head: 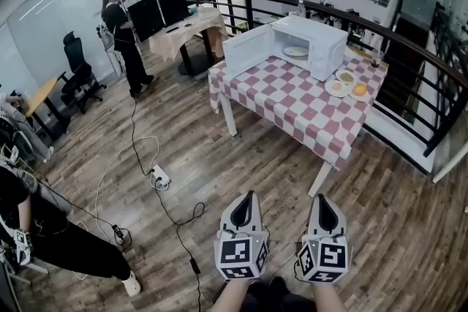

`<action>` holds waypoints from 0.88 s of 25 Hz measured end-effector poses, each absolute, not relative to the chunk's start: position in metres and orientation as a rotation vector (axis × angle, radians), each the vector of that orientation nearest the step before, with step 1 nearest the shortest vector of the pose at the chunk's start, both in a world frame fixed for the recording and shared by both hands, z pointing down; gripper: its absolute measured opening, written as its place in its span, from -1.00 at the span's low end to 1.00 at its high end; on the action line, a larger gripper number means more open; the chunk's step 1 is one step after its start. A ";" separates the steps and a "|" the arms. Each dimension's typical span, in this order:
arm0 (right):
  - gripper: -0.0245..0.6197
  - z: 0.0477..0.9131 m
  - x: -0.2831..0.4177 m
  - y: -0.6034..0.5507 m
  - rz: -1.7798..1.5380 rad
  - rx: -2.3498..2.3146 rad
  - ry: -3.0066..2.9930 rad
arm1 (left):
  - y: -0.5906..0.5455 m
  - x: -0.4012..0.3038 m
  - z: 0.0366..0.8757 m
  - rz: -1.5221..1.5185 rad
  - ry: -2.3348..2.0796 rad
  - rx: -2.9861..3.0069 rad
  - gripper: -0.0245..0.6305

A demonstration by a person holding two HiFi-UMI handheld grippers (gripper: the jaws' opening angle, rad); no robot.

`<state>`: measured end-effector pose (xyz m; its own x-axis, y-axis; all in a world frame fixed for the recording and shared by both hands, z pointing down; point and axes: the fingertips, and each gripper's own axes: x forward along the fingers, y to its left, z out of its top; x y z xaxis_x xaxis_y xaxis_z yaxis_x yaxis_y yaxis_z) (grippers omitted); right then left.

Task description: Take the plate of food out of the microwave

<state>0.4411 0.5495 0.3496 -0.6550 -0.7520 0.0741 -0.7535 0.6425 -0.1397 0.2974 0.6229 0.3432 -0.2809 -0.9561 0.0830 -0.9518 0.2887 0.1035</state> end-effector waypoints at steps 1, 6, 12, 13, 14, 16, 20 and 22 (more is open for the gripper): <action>-0.94 0.350 0.440 0.548 0.256 1.295 -2.842 | 0.621 0.297 0.343 -0.049 -2.416 1.798 -0.89; -0.94 0.355 0.440 0.538 0.283 1.261 -2.853 | 0.614 0.299 0.346 -0.052 -2.425 1.780 -0.89; -0.94 0.361 0.441 0.523 0.309 1.224 -2.858 | 0.606 0.300 0.350 -0.046 -2.442 1.746 -0.89; -0.94 0.362 0.441 0.521 0.316 1.219 -2.856 | 0.605 0.300 0.351 -0.047 -2.443 1.741 -0.89; -0.94 0.364 0.440 0.520 0.326 1.214 -2.854 | 0.604 0.300 0.352 -0.050 -2.442 1.736 -0.89; -0.94 0.367 0.439 0.516 0.346 1.206 -2.848 | 0.601 0.300 0.353 -0.053 -2.436 1.732 -0.89; -0.94 0.372 0.433 0.507 0.354 1.197 -2.845 | 0.591 0.293 0.358 -0.044 -2.435 1.728 -0.89; -0.94 0.376 0.429 0.500 0.359 1.195 -2.840 | 0.584 0.288 0.361 -0.048 -2.432 1.723 -0.89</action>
